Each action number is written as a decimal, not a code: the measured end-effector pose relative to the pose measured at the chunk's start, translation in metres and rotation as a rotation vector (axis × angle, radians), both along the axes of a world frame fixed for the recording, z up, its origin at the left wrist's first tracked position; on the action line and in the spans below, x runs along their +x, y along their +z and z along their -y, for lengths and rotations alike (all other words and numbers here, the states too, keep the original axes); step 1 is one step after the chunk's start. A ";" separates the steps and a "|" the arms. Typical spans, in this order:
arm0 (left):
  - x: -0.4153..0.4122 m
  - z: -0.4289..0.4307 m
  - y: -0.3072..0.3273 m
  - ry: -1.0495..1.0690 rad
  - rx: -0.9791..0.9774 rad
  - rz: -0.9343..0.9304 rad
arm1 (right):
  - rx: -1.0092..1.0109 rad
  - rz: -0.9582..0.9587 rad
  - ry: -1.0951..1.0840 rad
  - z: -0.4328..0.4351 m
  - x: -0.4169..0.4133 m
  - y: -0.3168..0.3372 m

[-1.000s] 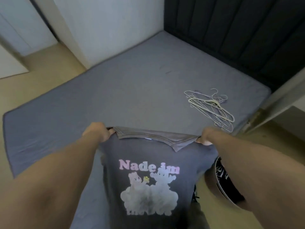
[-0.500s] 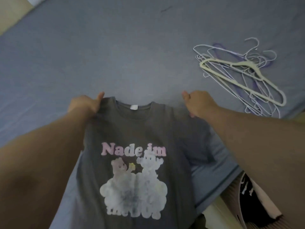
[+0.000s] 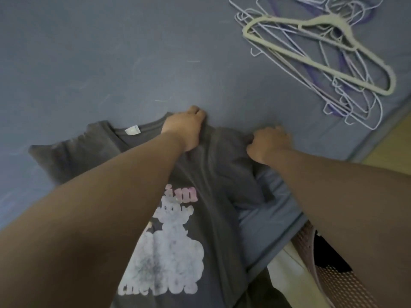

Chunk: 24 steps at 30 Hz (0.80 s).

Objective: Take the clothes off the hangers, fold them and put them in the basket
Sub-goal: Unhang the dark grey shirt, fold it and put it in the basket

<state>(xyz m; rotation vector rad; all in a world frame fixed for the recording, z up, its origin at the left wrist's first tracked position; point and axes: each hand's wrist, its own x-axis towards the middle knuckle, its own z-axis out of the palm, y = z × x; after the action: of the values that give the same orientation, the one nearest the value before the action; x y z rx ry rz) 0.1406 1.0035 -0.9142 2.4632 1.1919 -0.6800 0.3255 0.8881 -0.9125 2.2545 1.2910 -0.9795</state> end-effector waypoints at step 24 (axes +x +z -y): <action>0.119 0.055 0.003 0.039 -0.003 0.214 | 0.197 -0.516 -1.236 0.100 0.033 -0.028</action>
<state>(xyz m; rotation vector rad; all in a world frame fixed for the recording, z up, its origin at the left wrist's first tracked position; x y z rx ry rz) 0.2594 0.9488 -0.9116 2.4307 1.1514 -0.3958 0.3585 0.7883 -0.9404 3.0512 -0.0950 -1.9524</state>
